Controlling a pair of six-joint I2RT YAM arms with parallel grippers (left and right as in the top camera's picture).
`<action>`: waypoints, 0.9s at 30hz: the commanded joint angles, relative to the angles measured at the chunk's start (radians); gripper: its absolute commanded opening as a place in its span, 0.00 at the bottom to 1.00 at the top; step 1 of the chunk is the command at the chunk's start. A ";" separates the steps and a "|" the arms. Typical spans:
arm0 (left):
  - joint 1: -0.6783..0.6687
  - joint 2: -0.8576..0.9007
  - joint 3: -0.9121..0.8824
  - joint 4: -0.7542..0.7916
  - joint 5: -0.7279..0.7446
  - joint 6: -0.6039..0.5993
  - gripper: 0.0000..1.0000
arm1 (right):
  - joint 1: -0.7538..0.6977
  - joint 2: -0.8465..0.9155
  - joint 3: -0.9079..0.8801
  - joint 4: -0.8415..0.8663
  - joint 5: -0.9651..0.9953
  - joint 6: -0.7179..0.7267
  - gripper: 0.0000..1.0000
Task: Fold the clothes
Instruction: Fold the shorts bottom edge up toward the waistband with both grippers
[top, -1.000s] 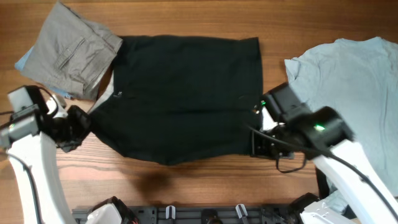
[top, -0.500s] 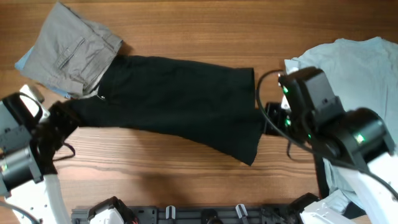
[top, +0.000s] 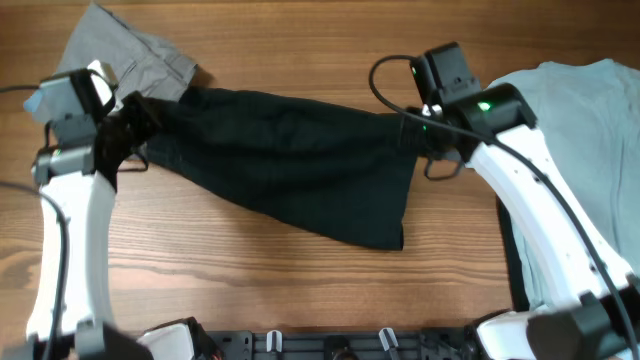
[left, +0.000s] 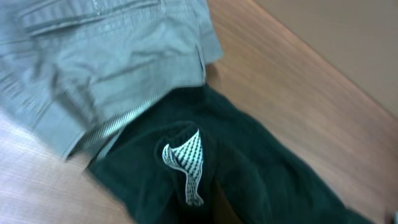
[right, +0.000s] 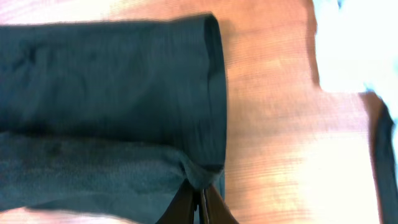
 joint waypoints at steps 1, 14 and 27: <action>-0.003 0.105 0.018 0.092 -0.042 -0.062 0.04 | -0.032 0.103 0.015 0.099 0.015 -0.034 0.04; -0.046 0.219 0.018 0.240 0.016 -0.091 1.00 | -0.150 0.331 0.015 0.345 0.018 -0.083 0.88; -0.047 0.199 0.018 -0.191 0.139 0.048 0.84 | -0.256 0.343 -0.121 0.417 -0.322 -0.396 0.98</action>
